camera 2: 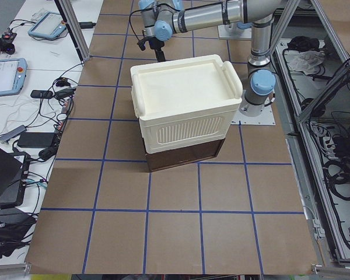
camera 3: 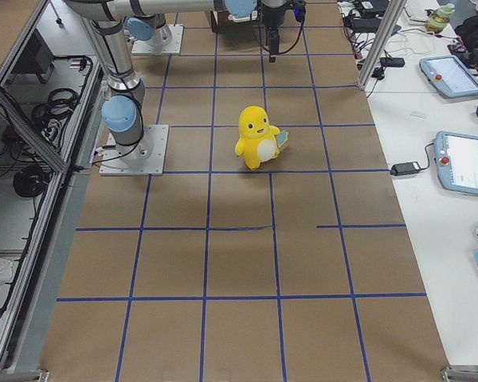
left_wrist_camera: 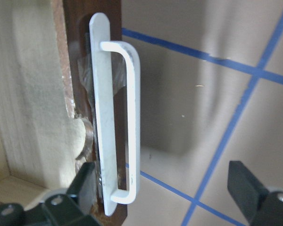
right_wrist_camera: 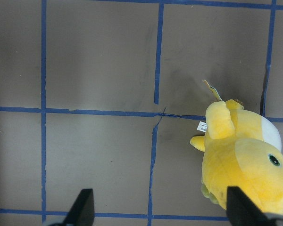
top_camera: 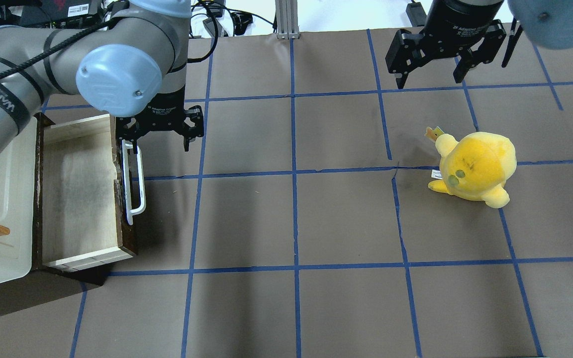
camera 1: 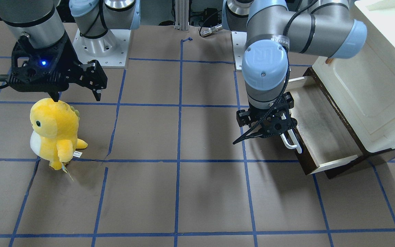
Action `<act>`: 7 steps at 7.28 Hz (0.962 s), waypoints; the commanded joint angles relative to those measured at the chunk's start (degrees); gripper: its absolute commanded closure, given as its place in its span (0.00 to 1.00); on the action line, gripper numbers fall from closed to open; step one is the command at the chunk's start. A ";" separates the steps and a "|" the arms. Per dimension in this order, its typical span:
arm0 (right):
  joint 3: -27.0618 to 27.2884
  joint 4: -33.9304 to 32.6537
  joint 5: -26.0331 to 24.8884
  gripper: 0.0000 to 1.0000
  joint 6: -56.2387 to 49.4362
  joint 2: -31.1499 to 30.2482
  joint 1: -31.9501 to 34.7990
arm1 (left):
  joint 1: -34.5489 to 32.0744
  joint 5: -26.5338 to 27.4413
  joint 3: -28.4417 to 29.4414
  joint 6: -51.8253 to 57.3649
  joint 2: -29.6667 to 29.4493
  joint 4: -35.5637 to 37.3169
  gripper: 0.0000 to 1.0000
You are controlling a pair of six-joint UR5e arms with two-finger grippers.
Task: Pull drawer sideways
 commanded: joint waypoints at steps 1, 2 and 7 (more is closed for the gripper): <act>0.00 0.00 -0.02 0.00 0.00 0.01 0.00 | 0.53 -5.81 0.84 6.75 4.16 0.03 0.00; 0.00 0.00 -0.02 0.00 0.00 0.01 0.00 | 1.40 -10.80 1.19 7.30 5.66 -0.23 0.00; 0.00 0.00 0.07 0.00 0.00 0.01 0.00 | 10.20 -15.95 1.19 31.27 12.60 -2.52 0.00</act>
